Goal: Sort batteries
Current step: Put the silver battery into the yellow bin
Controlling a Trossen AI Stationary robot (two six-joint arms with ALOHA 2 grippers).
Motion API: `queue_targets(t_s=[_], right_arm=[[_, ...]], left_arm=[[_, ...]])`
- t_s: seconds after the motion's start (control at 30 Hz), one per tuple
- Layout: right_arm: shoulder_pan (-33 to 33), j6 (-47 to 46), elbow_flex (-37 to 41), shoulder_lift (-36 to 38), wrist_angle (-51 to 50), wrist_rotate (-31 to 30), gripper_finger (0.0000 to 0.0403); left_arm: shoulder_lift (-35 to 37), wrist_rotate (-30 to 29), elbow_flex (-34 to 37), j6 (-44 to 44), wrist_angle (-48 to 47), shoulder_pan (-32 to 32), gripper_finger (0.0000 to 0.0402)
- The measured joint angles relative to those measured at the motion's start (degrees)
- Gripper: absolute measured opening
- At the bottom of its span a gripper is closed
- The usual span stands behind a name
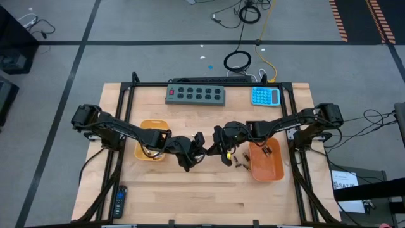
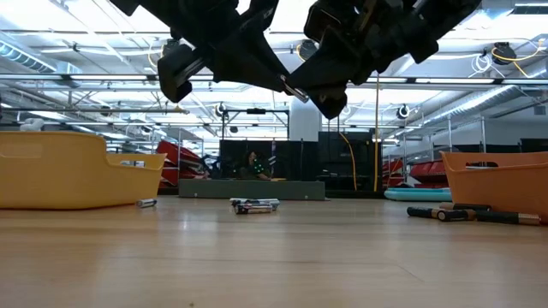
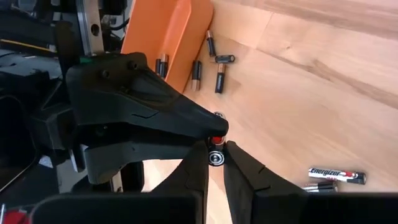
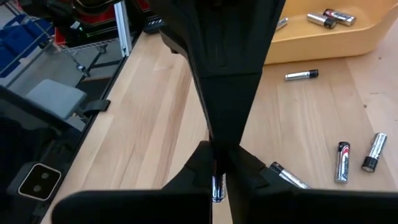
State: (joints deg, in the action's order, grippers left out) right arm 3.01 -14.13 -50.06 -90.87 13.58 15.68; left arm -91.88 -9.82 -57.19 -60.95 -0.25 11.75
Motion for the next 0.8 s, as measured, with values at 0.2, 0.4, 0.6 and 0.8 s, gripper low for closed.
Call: queue_targets(t_s=[0.2, 0.4, 0.6, 0.8], right_arm=[[-0.2, 1.0, 0.0, 0.0, 0.1, -0.9, 0.0034], [-2.4, 1.3, 0.0, 0.0, -0.1, -1.4, 0.0132], [-4.2, 3.2, -0.5, 1.1, 0.2, 2.9, 0.0186], [-5.2, 5.5, -0.2, 1.6, -7.7, 2.7, 0.0184]], left_arm=[[-0.7, -2.3, 0.0, 1.8, -0.3, 0.0, 0.0033], [-0.4, -5.2, -0.1, 8.2, -2.6, -0.1, 0.0033], [1.3, -5.5, 0.0, 16.0, -10.2, 0.0, 0.0033], [6.3, -5.3, 0.0, 31.5, -20.5, 0.1, 0.0033]])
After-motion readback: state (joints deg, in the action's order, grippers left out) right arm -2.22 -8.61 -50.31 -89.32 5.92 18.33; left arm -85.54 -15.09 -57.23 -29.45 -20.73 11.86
